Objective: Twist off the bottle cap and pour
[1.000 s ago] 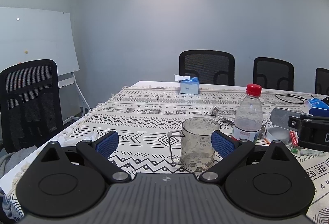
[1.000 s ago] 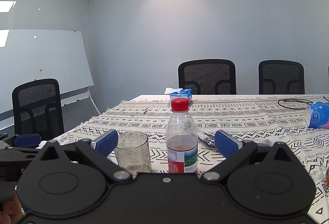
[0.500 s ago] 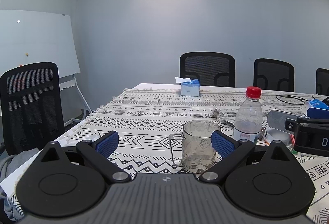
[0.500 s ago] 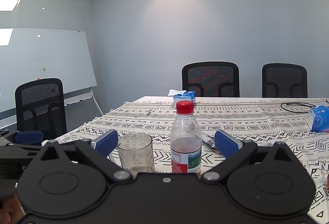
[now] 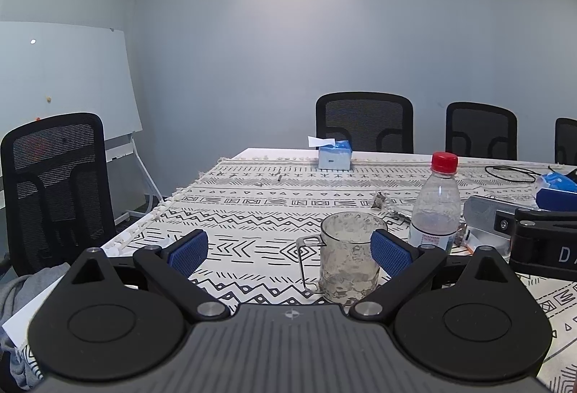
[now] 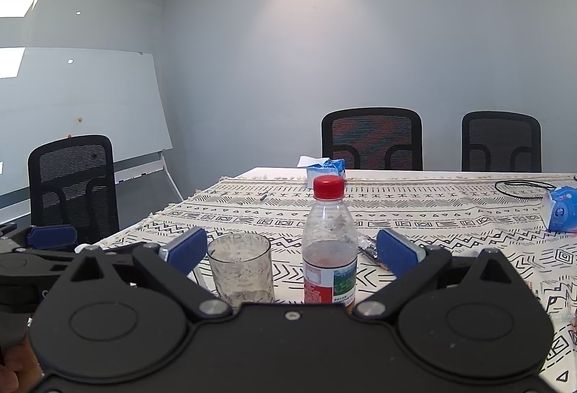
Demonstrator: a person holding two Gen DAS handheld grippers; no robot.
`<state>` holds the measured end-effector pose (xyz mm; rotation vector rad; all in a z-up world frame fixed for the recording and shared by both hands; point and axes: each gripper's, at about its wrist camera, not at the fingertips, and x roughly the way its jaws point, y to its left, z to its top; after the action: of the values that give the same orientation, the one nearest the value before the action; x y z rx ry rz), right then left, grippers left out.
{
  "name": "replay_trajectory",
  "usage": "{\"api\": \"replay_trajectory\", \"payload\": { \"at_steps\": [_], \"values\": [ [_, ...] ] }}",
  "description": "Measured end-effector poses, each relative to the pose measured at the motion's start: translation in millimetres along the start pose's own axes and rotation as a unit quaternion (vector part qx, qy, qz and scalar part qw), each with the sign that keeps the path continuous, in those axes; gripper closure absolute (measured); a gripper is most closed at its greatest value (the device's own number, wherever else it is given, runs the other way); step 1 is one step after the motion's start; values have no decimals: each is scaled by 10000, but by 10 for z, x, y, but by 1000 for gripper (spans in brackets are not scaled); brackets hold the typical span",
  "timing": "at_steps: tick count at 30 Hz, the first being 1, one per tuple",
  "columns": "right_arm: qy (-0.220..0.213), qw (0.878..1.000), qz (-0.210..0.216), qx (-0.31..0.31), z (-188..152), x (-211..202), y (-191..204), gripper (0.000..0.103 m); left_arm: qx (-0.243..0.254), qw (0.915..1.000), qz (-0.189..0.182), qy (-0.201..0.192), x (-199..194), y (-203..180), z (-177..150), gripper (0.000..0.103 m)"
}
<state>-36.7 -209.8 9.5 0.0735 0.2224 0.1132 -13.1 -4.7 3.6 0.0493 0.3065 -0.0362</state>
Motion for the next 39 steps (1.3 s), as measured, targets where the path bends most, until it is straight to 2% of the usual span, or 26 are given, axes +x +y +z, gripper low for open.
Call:
{"api": "replay_trajectory", "payload": {
  "at_steps": [25, 30, 39],
  "values": [
    [21, 10000, 0, -10, 8, 13, -6, 2, 45, 9999, -10, 110, 29, -71, -32, 5],
    [26, 10000, -5, -13, 16, 19, -4, 2, 180, 9998, 55, 52, 17, -100, -44, 5],
    [47, 10000, 22, -40, 20, 28, -16, 3, 365, 9991, -190, -123, 40, -191, -45, 5]
  ]
}}
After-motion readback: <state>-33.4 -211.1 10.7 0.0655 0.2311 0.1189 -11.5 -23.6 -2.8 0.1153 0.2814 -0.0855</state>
